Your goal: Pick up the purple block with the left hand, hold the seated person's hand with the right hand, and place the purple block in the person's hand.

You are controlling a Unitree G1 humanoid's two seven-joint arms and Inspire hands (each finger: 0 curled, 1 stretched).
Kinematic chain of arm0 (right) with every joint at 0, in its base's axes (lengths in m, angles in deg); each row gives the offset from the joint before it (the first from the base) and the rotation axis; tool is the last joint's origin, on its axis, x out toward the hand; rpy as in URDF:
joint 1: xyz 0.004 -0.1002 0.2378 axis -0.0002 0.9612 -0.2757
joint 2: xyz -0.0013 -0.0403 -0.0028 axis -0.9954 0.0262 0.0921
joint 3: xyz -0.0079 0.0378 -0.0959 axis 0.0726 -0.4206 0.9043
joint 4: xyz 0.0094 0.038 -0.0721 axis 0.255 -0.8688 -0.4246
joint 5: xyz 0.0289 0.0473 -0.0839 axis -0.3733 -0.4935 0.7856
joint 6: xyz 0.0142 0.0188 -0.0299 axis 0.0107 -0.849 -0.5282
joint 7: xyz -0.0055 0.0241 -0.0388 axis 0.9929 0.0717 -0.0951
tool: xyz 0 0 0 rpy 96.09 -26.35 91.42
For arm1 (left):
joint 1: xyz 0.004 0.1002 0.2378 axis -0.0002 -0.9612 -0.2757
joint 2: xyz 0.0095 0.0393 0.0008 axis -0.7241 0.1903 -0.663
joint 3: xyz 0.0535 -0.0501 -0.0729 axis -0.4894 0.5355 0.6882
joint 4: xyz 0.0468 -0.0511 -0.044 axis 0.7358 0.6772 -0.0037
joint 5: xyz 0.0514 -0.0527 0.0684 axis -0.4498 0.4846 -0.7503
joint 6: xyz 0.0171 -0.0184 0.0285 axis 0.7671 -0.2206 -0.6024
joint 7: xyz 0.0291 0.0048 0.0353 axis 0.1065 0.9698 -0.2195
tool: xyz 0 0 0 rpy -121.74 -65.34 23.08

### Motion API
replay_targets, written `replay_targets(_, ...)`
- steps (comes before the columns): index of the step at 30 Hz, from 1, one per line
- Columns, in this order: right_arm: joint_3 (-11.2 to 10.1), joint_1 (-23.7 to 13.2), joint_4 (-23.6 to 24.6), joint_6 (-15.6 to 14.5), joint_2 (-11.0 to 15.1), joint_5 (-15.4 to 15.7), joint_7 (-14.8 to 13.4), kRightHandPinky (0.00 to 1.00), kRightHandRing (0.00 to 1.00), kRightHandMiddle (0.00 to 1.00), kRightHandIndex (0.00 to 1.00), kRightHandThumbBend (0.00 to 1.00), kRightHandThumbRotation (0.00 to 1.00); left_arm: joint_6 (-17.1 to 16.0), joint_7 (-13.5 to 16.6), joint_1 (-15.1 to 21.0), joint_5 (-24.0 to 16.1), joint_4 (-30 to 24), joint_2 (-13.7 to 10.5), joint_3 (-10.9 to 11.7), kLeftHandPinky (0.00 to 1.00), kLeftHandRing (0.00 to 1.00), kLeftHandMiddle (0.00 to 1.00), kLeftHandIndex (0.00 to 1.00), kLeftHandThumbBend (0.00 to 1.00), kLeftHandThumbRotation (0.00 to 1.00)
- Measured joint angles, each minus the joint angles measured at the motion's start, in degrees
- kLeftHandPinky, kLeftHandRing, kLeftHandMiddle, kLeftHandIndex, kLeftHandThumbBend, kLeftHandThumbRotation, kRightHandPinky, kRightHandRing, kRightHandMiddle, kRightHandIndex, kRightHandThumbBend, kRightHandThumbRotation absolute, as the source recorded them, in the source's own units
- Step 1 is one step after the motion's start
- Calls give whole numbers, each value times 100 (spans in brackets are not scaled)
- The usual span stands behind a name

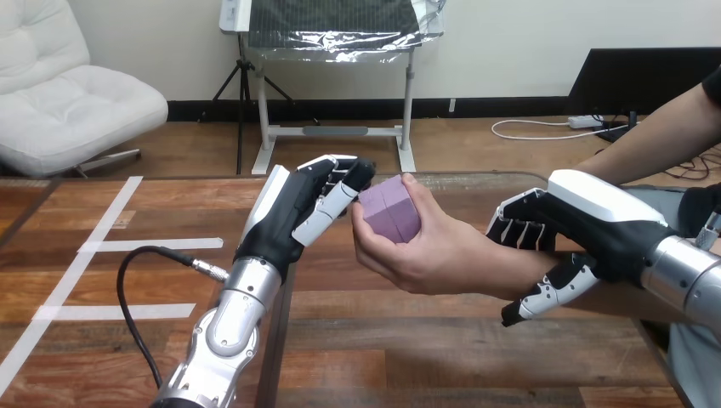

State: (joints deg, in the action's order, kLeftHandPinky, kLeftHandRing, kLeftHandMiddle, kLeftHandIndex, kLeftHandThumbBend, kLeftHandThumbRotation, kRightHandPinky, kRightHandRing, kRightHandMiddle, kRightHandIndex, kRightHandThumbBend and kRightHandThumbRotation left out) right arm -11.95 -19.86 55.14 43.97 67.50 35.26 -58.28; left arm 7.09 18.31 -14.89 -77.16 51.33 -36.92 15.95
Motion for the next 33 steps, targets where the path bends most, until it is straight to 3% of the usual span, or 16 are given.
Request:
replay_targets(12,-25,111,3,252,10,15,-213,58,73,76,80,88,55,-184,0,-273,30,-296,30,8,68,76,78,74,84,100)
replay_targets(14,-31,131,9,272,0,7,-250,58,73,77,80,88,57,-189,6,-350,28,-396,31,9,69,76,78,75,84,100)
replay_targets(24,-154,352,16,358,-201,-137,-646,74,90,94,96,97,88,-204,92,-966,18,-1233,10,44,73,83,83,78,78,100)
replay_targets(27,-188,394,5,412,-261,-208,-728,78,93,97,98,99,95,-188,139,-1119,1,-1455,2,70,74,84,84,80,78,100)
replay_targets(33,-263,481,-6,505,-357,-423,-813,81,96,99,100,100,99,-185,179,-1457,14,-1948,-1,147,77,86,85,83,74,100)
